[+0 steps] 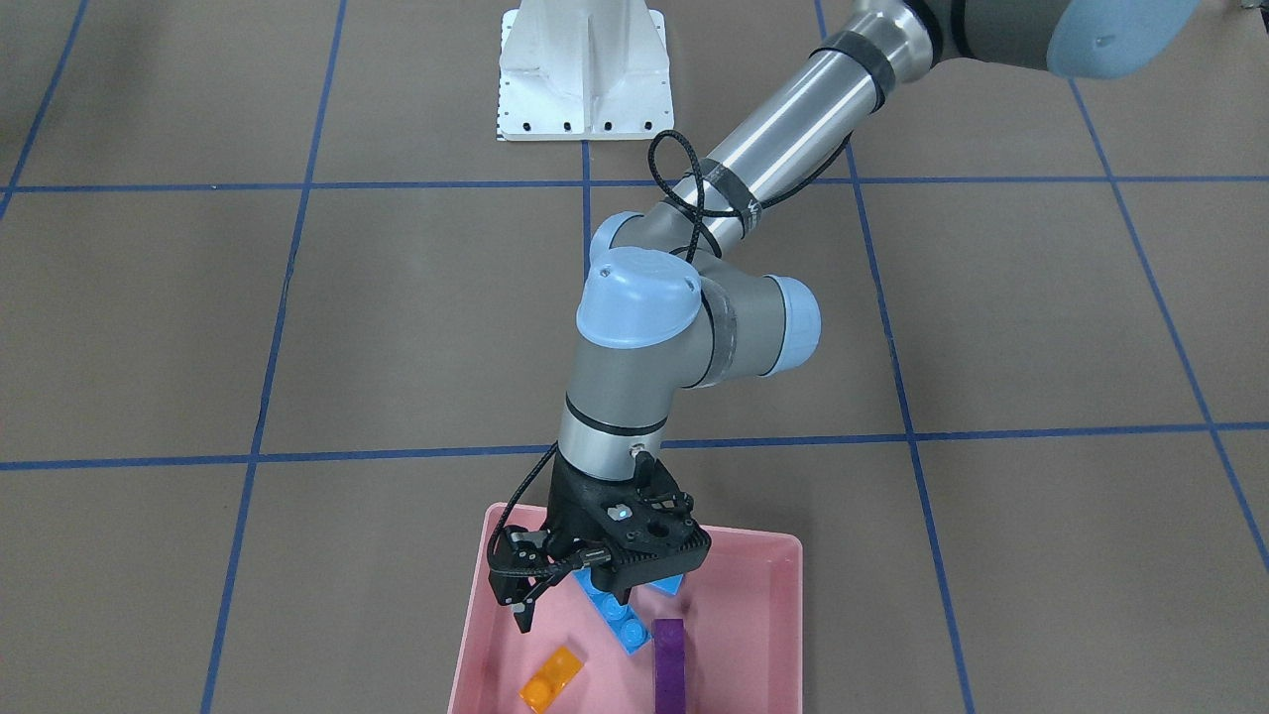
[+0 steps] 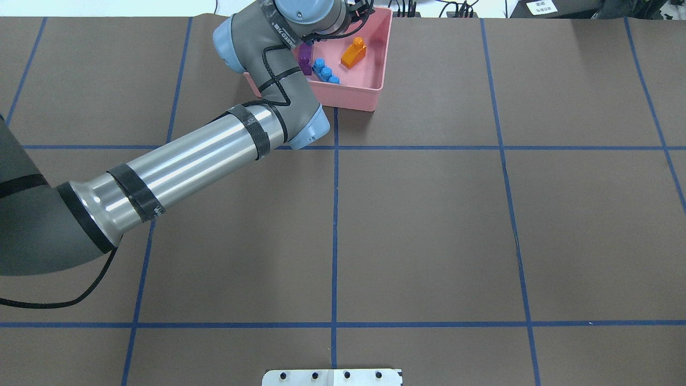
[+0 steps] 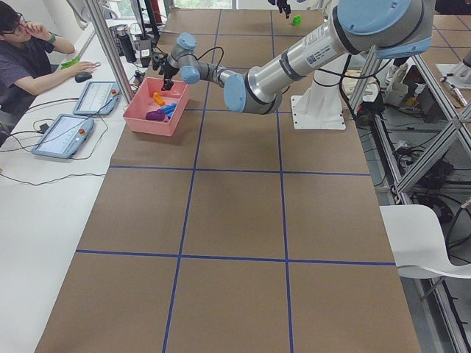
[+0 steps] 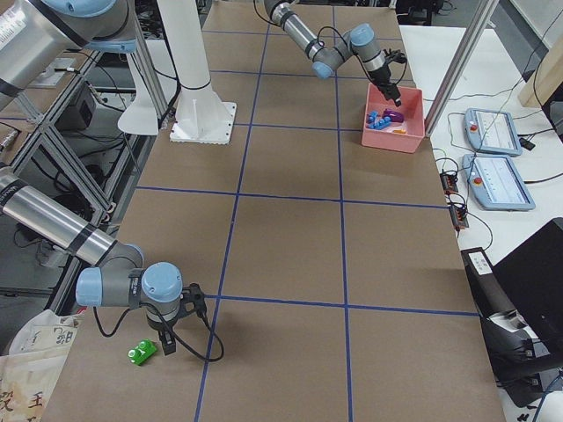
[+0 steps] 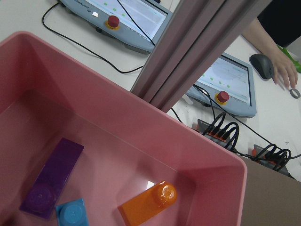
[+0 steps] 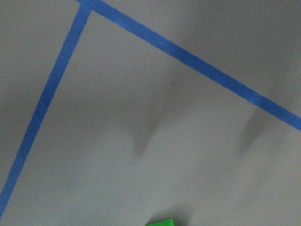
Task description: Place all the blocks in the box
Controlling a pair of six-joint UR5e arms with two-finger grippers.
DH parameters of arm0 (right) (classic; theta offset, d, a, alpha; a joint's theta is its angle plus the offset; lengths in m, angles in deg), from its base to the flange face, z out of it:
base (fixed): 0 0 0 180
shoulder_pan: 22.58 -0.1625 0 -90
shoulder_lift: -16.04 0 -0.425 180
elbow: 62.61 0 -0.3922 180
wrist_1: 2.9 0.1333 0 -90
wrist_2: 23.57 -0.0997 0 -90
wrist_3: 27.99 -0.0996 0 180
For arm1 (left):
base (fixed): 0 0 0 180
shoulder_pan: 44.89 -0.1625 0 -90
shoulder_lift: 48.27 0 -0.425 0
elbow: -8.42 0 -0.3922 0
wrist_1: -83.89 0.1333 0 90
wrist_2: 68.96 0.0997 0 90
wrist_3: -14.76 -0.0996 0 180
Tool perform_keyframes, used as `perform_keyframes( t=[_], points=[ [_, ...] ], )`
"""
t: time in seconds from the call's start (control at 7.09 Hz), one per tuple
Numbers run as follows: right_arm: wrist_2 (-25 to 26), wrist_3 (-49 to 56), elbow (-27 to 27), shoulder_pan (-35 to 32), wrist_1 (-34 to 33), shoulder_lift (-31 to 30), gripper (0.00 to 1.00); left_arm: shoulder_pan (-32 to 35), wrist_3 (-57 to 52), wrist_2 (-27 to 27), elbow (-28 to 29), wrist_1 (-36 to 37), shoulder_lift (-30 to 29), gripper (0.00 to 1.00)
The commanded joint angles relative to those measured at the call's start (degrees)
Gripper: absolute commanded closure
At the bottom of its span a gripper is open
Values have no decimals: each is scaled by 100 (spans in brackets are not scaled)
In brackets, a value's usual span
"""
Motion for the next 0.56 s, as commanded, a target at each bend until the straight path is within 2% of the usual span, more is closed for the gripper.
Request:
perform_keyframes(
  t=[0.0,0.42],
  points=[
    [-13,163,291,11,52,-45,0,-3,1,-5,-27,-3,-4,0],
    [-21,164,468,20,78,17,0,-29,-8,-5,-79,-3,-4,0]
  ],
)
